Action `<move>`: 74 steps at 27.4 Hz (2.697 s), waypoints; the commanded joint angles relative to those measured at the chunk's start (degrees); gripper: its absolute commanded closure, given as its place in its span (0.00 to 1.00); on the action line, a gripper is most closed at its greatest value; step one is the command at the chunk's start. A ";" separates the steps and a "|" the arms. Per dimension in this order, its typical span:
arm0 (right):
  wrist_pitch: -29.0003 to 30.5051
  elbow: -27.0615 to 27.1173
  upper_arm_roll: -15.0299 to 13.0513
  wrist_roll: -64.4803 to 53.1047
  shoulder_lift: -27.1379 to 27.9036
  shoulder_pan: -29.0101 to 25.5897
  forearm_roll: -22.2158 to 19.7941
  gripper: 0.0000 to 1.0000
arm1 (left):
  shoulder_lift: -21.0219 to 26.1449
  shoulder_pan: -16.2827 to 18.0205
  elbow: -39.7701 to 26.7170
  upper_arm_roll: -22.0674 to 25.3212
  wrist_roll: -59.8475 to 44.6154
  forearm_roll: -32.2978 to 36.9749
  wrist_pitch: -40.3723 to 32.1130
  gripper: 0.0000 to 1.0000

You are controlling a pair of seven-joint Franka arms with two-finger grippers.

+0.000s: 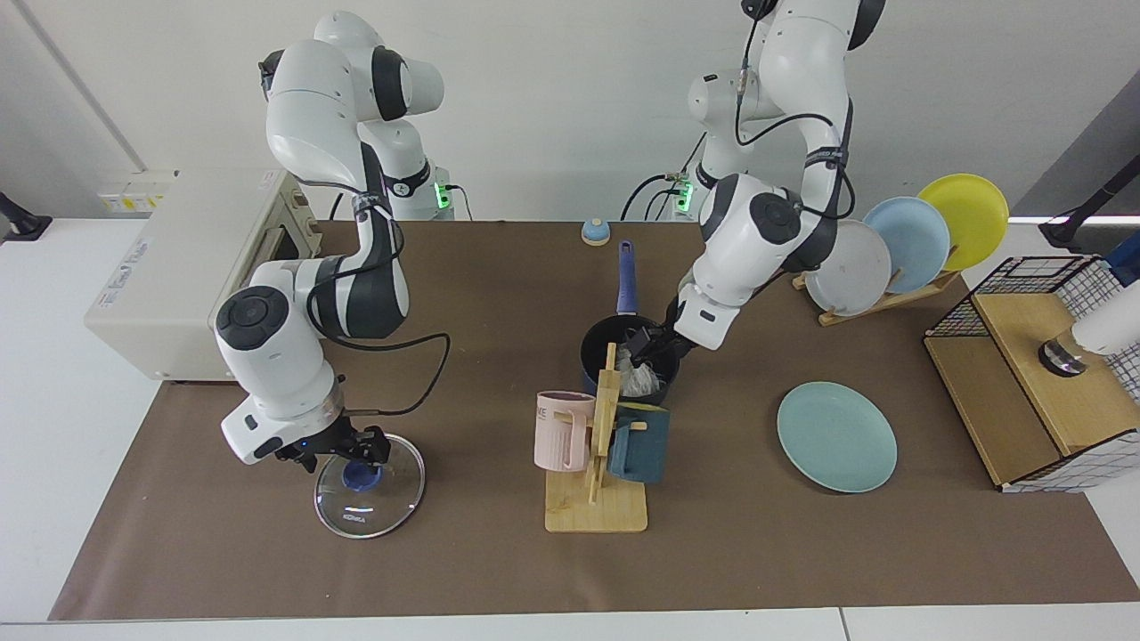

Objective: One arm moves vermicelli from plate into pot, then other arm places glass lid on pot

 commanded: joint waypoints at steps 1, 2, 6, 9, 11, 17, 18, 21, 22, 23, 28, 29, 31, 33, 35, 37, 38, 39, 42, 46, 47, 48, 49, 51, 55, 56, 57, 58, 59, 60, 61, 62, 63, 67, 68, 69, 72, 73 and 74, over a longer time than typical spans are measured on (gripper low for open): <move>3.25 -2.11 0.41 -0.71 0.24 -0.34 1.37 0.03 | -6.99 0.04 -0.97 3.78 7.06 1.69 -6.48 0.00; 3.60 -2.11 0.41 -0.71 0.16 -0.34 1.02 0.04 | -8.40 0.12 -0.97 5.36 9.43 1.69 -7.80 0.00; 4.05 -2.72 0.41 -0.62 0.16 -0.16 1.28 0.20 | -11.57 0.04 -0.97 9.93 18.30 1.69 -12.19 0.00; 3.96 -2.99 0.41 -0.62 0.07 0.01 1.02 0.47 | -12.80 0.04 -0.97 13.10 24.20 1.69 -14.04 0.00; 3.96 -2.99 0.41 -0.62 -0.02 0.02 0.93 0.66 | -12.80 -0.05 -0.71 14.86 28.06 1.61 -15.36 0.00; 3.61 -3.08 0.41 -0.80 -0.19 0.10 0.67 1.00 | -12.72 0.04 1.49 17.41 31.60 0.90 -16.69 0.00; 3.52 -3.08 0.41 -0.80 -0.28 0.02 0.67 1.00 | -12.72 0.04 1.40 17.41 31.60 0.73 -16.69 0.00; 2.56 -3.08 0.41 -0.80 -1.16 0.19 0.67 1.00 | -12.72 -0.14 1.49 17.33 32.39 0.20 -17.04 0.00; 2.03 -3.08 0.41 -0.80 -1.68 0.54 0.75 1.00 | -12.54 -0.14 1.49 17.33 32.39 0.11 -17.04 0.00; 0.98 -3.25 0.41 -0.80 -2.65 0.80 0.75 1.00 | -12.02 -0.22 1.92 17.24 32.30 0.20 -16.95 0.00; -1.84 -8.25 0.41 -0.62 -9.85 2.03 0.75 1.00 | -6.75 -0.23 9.56 17.24 32.30 -0.33 -22.29 0.00; -2.28 -9.48 0.41 -0.53 -11.17 2.38 0.75 1.00 | -6.13 -0.14 10.53 17.24 32.30 -0.33 -23.27 0.00; -4.03 -11.85 0.41 -0.18 -13.63 2.91 0.75 1.00 | -6.04 -0.22 10.89 17.33 32.22 -0.42 -23.72 0.00; -5.88 -14.31 0.41 0.52 -16.36 3.61 0.75 1.00 | -6.56 -0.40 10.28 17.41 32.39 -0.42 -23.72 0.00; -6.85 -17.04 0.41 0.79 -19.25 4.67 0.75 1.00 | -6.74 -0.40 9.84 17.41 32.30 -0.42 -23.72 0.00; -7.20 -20.29 0.41 1.05 -22.68 5.55 0.75 1.00 | -6.83 -0.31 9.84 17.41 31.87 -0.42 -23.72 0.00; -7.29 -21.78 0.41 1.40 -24.44 6.25 0.67 1.00 | -6.74 -0.49 9.92 17.33 31.60 -0.33 -23.80 0.00; -7.81 -22.84 0.41 1.75 -25.76 6.95 0.49 1.00 | -6.83 -0.58 9.92 17.33 31.51 -0.24 -24.15 0.00; -11.67 -24.08 0.24 4.03 -28.23 9.85 0.40 1.00 | -7.00 -0.58 9.92 17.24 31.51 -0.15 -24.33 0.00; -14.06 -23.64 0.24 12.11 -28.94 14.06 -0.38 1.00 | -7.00 -0.40 10.01 17.33 31.51 0.02 -23.98 0.00; -14.06 -23.56 0.24 13.78 -28.94 15.47 -1.08 1.00 | -7.00 -0.31 9.93 17.33 31.51 0.02 -24.15 0.00; -14.06 -23.21 0.24 15.27 -28.94 16.70 -1.70 1.00 | -7.00 -0.23 9.92 17.33 31.51 0.02 -24.24 0.00; -14.32 -22.68 0.24 16.68 -28.94 17.67 -1.97 1.00 | -7.09 -0.05 9.92 17.33 31.51 0.02 -24.24 0.00; -15.11 -20.93 0.24 19.32 -28.32 19.43 -2.06 1.00 | -7.09 0.04 9.92 17.33 31.60 0.02 -24.16 0.00; -18.53 -15.49 0.06 24.59 -24.55 23.47 -2.14 1.00 | -7.09 0.13 9.84 17.33 31.51 0.02 -24.16 0.00; -19.93 -13.38 -0.11 26.43 -22.80 24.70 -2.41 1.00 | -7.09 0.13 9.84 17.41 31.51 0.02 -24.16 0.00; -21.43 -10.75 -0.29 28.71 -20.96 25.84 -2.50 1.00 | -7.09 0.13 9.84 17.33 31.51 0.02 -24.16 0.00; -22.57 -8.20 -0.29 30.82 -19.20 26.81 -2.50 1.00 | -7.09 0.13 9.84 17.33 31.51 0.02 -24.16 0.00; -23.63 -5.13 -0.12 33.11 -17.18 27.60 -2.41 1.00 | -7.09 0.13 9.84 17.41 31.51 0.02 -24.16 0.00; -24.16 -3.10 -0.12 34.70 -15.68 28.13 -2.32 1.00 | -7.09 0.13 9.84 17.41 31.51 0.02 -24.16 0.00; -24.25 -1.86 -0.12 35.93 -14.45 28.75 -2.15 1.00 | -7.09 0.13 9.84 17.33 31.51 0.02 -24.16 0.00; -24.34 -0.89 -0.03 37.07 -13.30 29.54 -1.97 1.00 | -7.09 0.13 9.84 17.33 31.43 0.02 -24.16 0.00; -24.17 -0.36 -0.03 38.04 -12.60 29.98 -1.88 1.00 | -7.09 0.13 9.84 17.33 31.42 0.02 -24.16 0.00; -23.99 3.33 0.41 43.23 -9.08 30.95 -0.83 1.00 | -7.09 0.13 9.84 17.33 31.42 0.02 -24.07 0.00; -23.99 4.12 0.50 43.32 -8.29 30.95 -0.48 1.00 | -7.09 0.13 9.84 17.33 31.42 0.02 -24.07 0.00; -23.99 5.09 0.50 43.33 -7.41 30.95 -0.30 1.00 | -7.09 0.13 9.84 17.33 31.42 0.02 -24.07 0.00; -24.17 8.34 0.50 43.50 -4.77 31.13 -0.21 1.00 | -7.09 0.13 9.84 17.33 31.51 -0.06 -24.07 0.00; -23.91 8.96 0.50 43.50 -4.16 31.48 -0.30 1.00 | -7.09 0.13 9.84 17.33 31.51 -0.06 -24.07 0.00; -23.55 9.75 0.41 43.50 -3.45 32.09 -0.30 1.00 | -7.09 0.04 9.84 17.33 31.51 -0.06 -24.07 0.00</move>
